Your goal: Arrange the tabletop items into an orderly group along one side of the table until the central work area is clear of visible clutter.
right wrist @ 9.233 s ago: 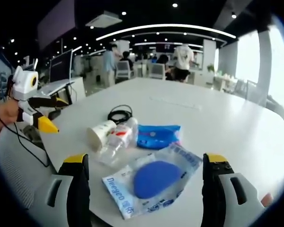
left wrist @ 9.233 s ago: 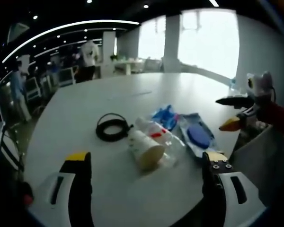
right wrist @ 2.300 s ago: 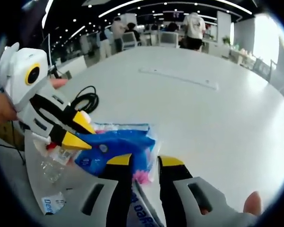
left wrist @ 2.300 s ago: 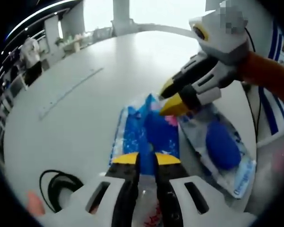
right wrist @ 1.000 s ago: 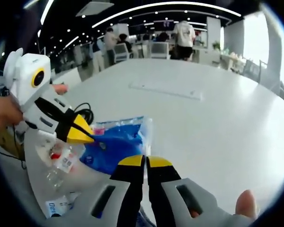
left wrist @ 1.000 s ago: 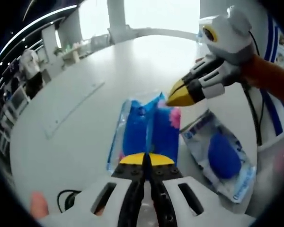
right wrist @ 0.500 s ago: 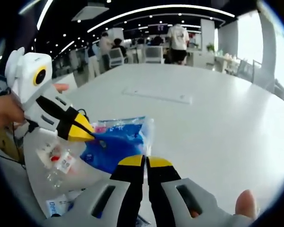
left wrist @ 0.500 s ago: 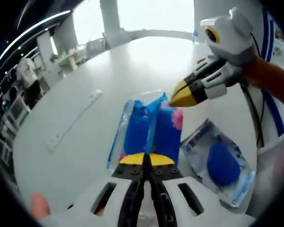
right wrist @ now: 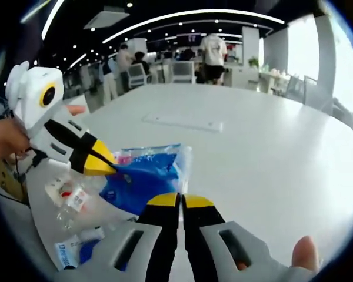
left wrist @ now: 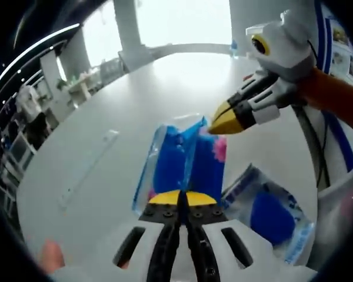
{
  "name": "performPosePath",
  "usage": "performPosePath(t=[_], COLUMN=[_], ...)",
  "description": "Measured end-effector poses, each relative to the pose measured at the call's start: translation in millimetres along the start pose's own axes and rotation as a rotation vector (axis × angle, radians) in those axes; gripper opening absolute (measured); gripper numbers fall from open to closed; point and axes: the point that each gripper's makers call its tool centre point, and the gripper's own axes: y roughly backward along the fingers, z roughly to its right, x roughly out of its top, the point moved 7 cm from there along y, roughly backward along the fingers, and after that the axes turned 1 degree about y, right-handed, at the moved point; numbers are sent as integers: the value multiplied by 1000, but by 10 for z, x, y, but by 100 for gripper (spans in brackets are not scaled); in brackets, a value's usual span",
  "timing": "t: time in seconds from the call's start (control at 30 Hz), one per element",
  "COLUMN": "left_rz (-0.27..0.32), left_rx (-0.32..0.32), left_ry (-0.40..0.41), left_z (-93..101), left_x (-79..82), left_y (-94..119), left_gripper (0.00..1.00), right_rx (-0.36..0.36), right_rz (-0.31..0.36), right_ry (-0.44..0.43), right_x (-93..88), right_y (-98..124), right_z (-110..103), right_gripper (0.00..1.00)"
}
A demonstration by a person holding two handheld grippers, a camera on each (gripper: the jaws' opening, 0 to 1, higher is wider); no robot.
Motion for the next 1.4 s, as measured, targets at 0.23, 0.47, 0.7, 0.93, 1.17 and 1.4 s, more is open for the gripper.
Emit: performPosePath(t=[0.23, 0.47, 0.7, 0.93, 1.17, 1.4], left_rz=[-6, -8, -11, -7, -5, -11], left_rx=[-3, 0, -9, -25, -43, -59], left_ry=[-13, -27, -47, -48, -62, -64], left_z=[4, -35, -9, 7, 43, 87], left_x=[90, 152, 258, 401, 522, 605], left_y=[11, 31, 6, -68, -195, -358], left_gripper=[0, 0, 0, 0, 0, 0], right_rx=[-5, -8, -24, -46, -70, -86], right_rz=[3, 13, 15, 24, 22, 8], right_ry=[-2, -1, -4, -13, -24, -34], right_x=[16, 53, 59, 70, 43, -26], right_y=[32, 66, 127, 224, 293, 309], right_z=[27, 50, 111, 233, 393, 552], right_gripper=[2, 2, 2, 2, 2, 2])
